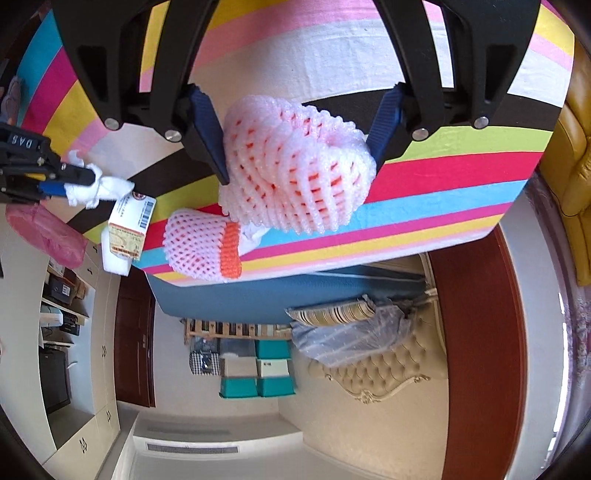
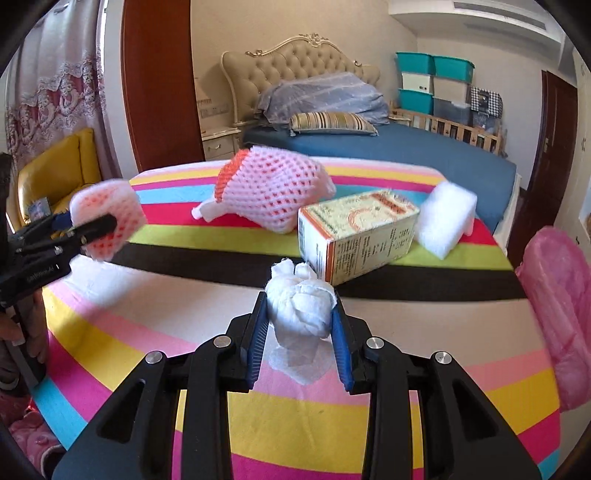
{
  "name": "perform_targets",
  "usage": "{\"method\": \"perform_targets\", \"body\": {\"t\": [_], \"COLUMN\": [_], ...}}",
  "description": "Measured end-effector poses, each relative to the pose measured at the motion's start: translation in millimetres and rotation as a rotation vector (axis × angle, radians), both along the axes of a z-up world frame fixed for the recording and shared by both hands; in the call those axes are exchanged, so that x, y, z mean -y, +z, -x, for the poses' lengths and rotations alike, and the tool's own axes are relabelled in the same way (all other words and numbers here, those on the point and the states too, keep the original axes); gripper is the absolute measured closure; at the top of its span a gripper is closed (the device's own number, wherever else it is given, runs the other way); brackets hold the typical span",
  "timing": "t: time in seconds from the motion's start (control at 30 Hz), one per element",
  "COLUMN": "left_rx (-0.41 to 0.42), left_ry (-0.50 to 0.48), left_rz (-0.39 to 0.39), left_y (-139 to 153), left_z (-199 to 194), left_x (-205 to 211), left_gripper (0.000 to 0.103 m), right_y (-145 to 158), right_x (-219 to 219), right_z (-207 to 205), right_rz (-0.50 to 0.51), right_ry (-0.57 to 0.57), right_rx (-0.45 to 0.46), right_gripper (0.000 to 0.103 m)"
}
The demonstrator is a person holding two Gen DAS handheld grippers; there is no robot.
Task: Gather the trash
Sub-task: 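Carry the foam net and tissue to the wastebasket and open both tools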
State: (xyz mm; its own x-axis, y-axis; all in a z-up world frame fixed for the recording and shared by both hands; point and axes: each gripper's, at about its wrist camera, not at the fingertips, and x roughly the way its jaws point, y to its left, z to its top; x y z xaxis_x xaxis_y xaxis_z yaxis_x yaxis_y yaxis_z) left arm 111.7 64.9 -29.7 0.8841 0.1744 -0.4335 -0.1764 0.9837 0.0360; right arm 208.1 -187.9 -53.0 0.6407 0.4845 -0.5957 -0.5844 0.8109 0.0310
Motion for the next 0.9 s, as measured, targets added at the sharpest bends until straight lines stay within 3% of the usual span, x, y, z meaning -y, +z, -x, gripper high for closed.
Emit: {"method": "perform_targets", "body": {"t": [0.3,0.9], "left_rx": [0.009,0.025], "left_ry": [-0.006,0.019], "left_rz": [-0.005,-0.012], "left_y": [1.0,-0.7], "left_z": [1.2,7.2], "left_x": [-2.2,-6.2], "left_gripper": [0.034,0.034], "right_y": [6.1,6.5], "right_x": [8.4,3.0], "right_z": [1.5,12.2], "right_rz": [-0.037,-0.003], "right_ry": [-0.047,-0.057], "right_rx": [0.036,0.095], "right_gripper": [0.071,0.071]}}
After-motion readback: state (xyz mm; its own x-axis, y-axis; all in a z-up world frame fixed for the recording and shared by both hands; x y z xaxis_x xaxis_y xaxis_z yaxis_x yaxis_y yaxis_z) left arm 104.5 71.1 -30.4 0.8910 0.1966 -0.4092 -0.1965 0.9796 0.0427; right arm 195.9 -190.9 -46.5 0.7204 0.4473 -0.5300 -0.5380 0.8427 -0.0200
